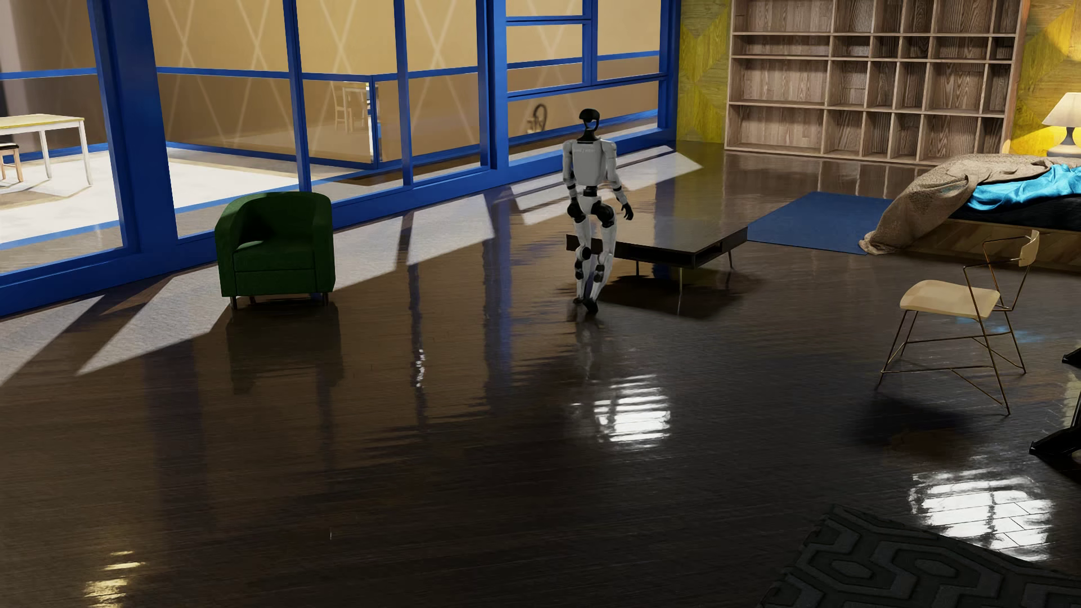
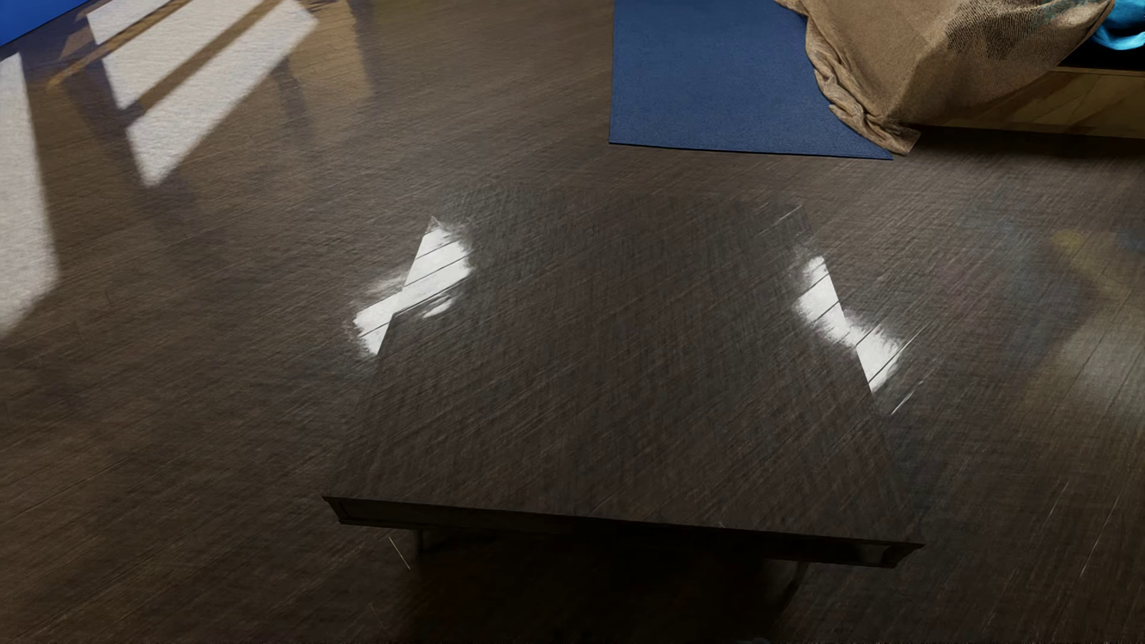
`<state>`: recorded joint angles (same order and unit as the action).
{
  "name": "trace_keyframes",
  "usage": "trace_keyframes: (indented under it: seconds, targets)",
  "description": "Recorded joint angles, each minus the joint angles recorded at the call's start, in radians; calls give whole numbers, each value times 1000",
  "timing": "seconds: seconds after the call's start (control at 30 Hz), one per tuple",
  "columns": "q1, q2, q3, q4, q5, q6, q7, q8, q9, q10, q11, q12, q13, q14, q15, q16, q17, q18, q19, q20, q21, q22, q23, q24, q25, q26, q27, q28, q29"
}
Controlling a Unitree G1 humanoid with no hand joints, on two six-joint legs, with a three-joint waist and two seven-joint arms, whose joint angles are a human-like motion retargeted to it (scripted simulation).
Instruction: Walk to the coffeetable
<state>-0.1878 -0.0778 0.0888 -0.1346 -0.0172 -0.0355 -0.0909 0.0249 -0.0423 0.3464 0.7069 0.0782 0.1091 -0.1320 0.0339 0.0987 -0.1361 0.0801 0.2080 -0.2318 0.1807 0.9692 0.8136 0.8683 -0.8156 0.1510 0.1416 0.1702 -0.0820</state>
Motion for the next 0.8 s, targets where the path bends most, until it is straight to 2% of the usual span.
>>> trace_keyframes:
  seconds: [0.13, 0.2, 0.23, 0.37, 0.4, 0.47, 0.6, 0.73, 0.8]
  targets:
    - [-10, -57, -3, -5, -28, -11, 20, -23, 5, 7, 92, -8, 6, -7, -18, -2, -4, -8, 30, 18, -17, -8, -17, -3, 0, -13, -5, 6, -4]
    - [-16, -78, -8, -8, -44, -17, 23, -39, 8, 13, 123, -23, 15, -11, -85, -2, -3, -13, 32, 16, -24, -10, -38, 3, 3, -27, -9, 7, -9]
    - [-16, -82, -10, -7, -54, -19, 22, -51, 9, 12, 119, -31, 20, -10, -129, -1, -1, -15, 19, 16, -24, -14, -46, 5, 4, -32, -13, 9, -9]
    - [-10, -70, -19, -2, -124, -25, 9, -161, 9, -14, -73, -72, 22, 2, -258, -4, 14, -23, -93, 11, -16, -28, -49, 8, 2, -44, -4, 13, -7]
    - [-8, -74, -22, 0, -122, -24, 3, -162, 9, -21, -126, -80, 21, 6, -272, -5, 16, -25, -108, 9, -17, -30, -47, 7, 1, -45, -2, 13, -8]
    - [-11, -100, -27, 3, -106, -22, -4, -119, 13, -25, -186, -93, 16, 10, -295, -8, 15, -31, -102, 6, -22, -36, -45, 4, -1, -47, 0, 13, -11]
    - [-16, -157, -34, 5, -43, -19, -22, 42, 24, -26, -198, -104, 19, 15, -269, -16, 9, -46, -74, -8, -31, -39, -60, 2, -5, -51, 1, 13, -13]
    - [-2, -81, -31, 27, -27, -12, -48, -15, 21, -46, -334, -84, 18, 27, -253, -13, 19, -66, -153, -5, -29, -30, -42, -9, -5, -40, 1, 21, -12]
    - [4, -54, -30, 52, -3, -2, -43, -10, 19, -49, -388, -53, -1, 26, -233, -15, 25, -79, -164, 12, -15, -28, -19, -17, -17, -26, 7, 52, -2]
